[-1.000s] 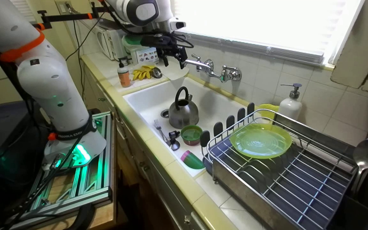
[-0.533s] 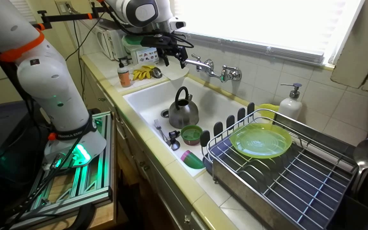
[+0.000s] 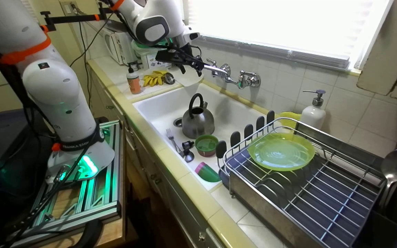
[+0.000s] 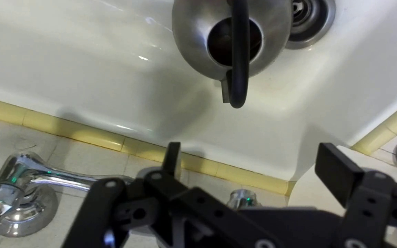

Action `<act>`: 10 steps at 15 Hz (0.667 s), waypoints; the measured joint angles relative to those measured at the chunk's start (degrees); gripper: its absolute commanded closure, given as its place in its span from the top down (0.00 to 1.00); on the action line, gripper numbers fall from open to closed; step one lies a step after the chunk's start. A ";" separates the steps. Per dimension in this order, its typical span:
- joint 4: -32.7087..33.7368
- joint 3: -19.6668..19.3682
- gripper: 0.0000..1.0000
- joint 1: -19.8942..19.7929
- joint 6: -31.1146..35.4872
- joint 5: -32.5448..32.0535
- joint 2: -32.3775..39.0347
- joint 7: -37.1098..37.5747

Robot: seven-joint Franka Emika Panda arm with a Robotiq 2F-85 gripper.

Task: Hang the kettle on the tap faucet

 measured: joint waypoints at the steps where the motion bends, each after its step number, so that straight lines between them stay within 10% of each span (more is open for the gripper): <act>1: -0.71 -0.66 1.00 1.68 1.90 2.84 0.66 -2.20; 10: -2.81 -4.01 1.00 8.42 6.00 14.88 2.31 -10.43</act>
